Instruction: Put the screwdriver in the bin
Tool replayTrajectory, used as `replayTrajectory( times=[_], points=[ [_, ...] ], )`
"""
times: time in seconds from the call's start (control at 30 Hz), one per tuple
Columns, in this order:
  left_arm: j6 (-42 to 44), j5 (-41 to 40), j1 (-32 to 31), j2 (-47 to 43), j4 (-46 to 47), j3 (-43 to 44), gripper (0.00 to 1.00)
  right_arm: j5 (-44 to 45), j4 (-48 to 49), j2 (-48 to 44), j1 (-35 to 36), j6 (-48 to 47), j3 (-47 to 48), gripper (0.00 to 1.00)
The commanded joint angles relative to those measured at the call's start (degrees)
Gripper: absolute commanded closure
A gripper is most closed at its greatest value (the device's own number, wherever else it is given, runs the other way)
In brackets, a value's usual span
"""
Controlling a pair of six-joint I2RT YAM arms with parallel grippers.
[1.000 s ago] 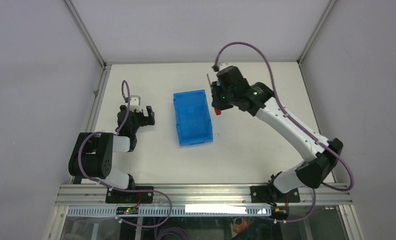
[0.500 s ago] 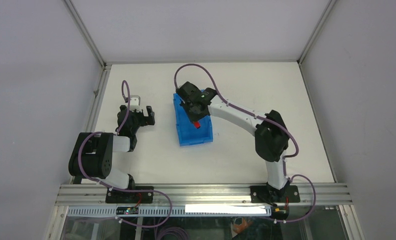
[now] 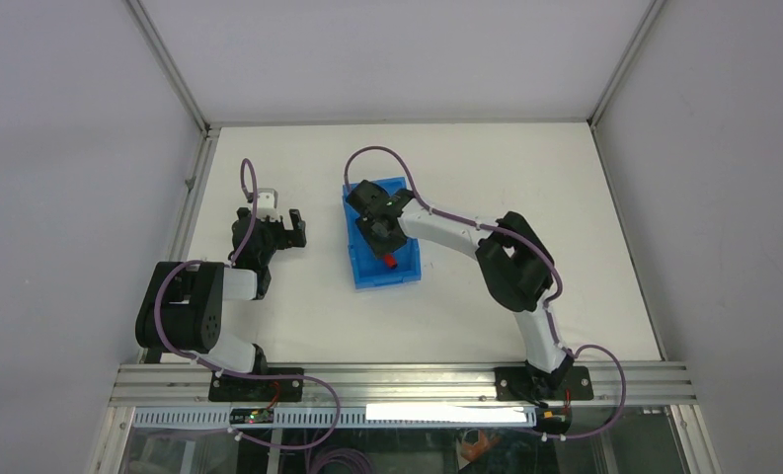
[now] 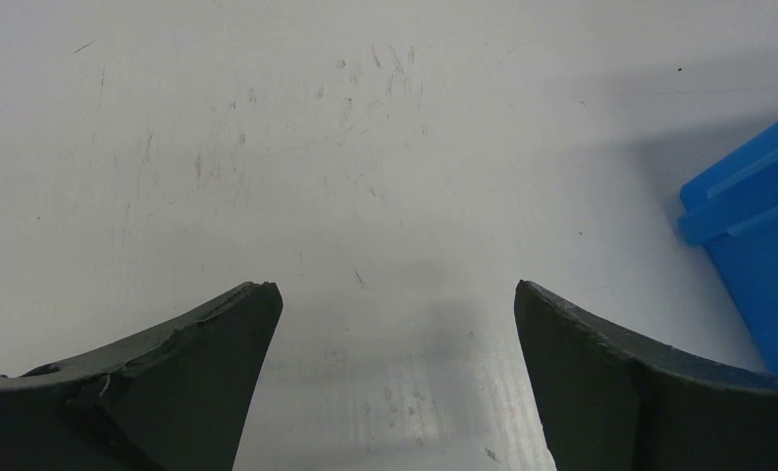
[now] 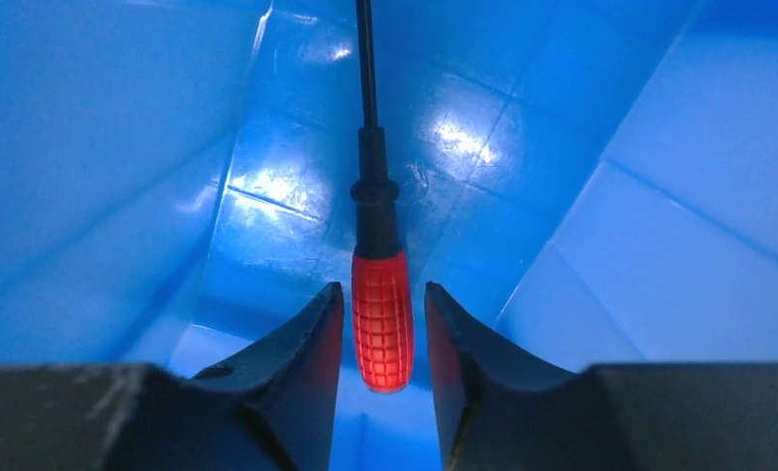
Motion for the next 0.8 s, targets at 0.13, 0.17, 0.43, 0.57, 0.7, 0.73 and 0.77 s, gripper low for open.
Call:
replayTrajectory(
  times=[0.13, 0.17, 0.43, 0.57, 0.7, 0.73, 0.77],
  points=[
    [-0.67, -0.22, 0.29, -0.64, 1.74, 1.13, 0.01, 0.76, 2.35, -2.41, 0.02, 1.41, 1.18, 0.53],
    [-0.67, -0.23, 0.29, -0.59, 1.72, 1.13, 0.01, 1.43, 2.08, -3.17, 0.0, 1.34, 1.58, 0.52],
    [-0.67, -0.27, 0.29, -0.61, 1.72, 1.13, 0.01, 9.8, -1.58, -11.44, -0.13, 1.44, 6.14, 0.32],
    [-0.67, -0.26, 0.29, -0.61, 1.72, 1.13, 0.01, 10.75, -2.31, -17.15, -2.35, 1.65, 4.26, 0.07],
    [-0.67, -0.2, 0.29, -0.66, 1.72, 1.13, 0.01, 10.92, -2.85, -23.62, -7.16, 2.8, -0.88, 0.01],
    [-0.67, -0.28, 0.29, -0.65, 1.72, 1.12, 0.01, 10.98, -3.23, -25.32, -8.88, 3.11, -2.49, 0.01],
    [-0.67, -0.28, 0.29, -0.61, 1.74, 1.13, 0.01, 11.06, -3.29, -27.22, -10.78, 3.41, -4.3, 0.01]
  ],
)
